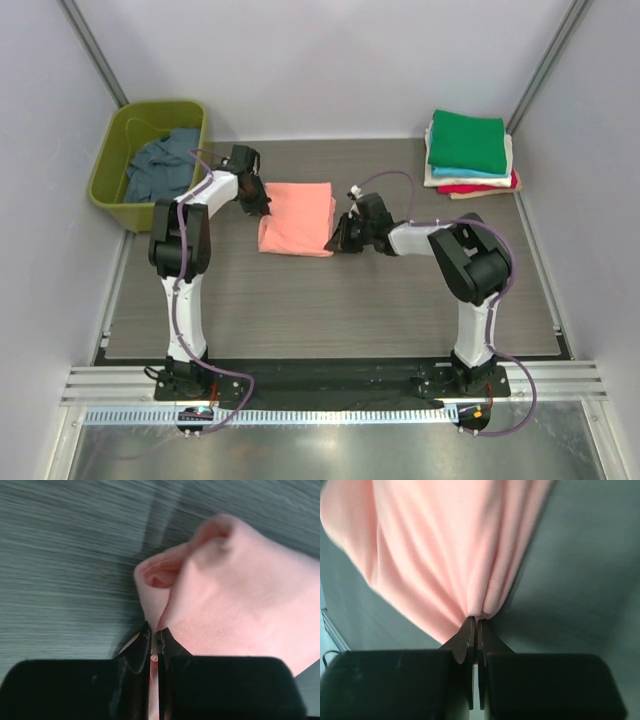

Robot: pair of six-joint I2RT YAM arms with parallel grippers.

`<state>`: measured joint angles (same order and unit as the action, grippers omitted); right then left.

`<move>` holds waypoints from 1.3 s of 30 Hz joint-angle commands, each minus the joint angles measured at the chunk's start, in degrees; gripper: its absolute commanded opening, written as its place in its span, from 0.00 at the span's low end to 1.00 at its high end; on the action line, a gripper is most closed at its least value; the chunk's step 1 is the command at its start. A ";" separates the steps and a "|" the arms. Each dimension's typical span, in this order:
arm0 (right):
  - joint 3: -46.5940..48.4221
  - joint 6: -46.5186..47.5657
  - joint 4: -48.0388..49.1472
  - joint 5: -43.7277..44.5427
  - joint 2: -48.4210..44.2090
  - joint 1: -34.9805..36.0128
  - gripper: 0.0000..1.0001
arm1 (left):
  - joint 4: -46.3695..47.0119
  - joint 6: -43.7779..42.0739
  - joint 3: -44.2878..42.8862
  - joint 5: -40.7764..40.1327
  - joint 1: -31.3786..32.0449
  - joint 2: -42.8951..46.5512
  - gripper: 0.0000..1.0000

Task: Fold and stack the t-shirts
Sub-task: Fold the tshirt, then neatly place the folded tshirt to the corner

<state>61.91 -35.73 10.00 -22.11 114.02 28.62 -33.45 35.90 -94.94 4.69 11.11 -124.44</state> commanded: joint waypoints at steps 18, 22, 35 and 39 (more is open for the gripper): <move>-13.84 -0.92 -3.60 9.90 -17.97 -5.15 0.87 | -13.53 -1.27 -4.90 -3.80 1.18 15.54 0.60; -7.00 -3.73 0.19 7.26 -9.88 -7.61 0.85 | -23.31 -2.24 -8.51 -9.33 3.12 20.63 0.59; 6.73 -11.64 5.28 2.78 10.08 -5.95 0.73 | -27.11 -10.32 15.03 -20.94 6.38 46.64 0.59; 5.50 -13.14 7.75 0.84 11.40 -5.16 0.66 | -21.49 -10.06 22.85 -20.86 6.38 49.56 0.59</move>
<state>69.73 -47.94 21.58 -20.38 121.60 22.06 -58.43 27.59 -75.22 -13.58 17.61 -76.18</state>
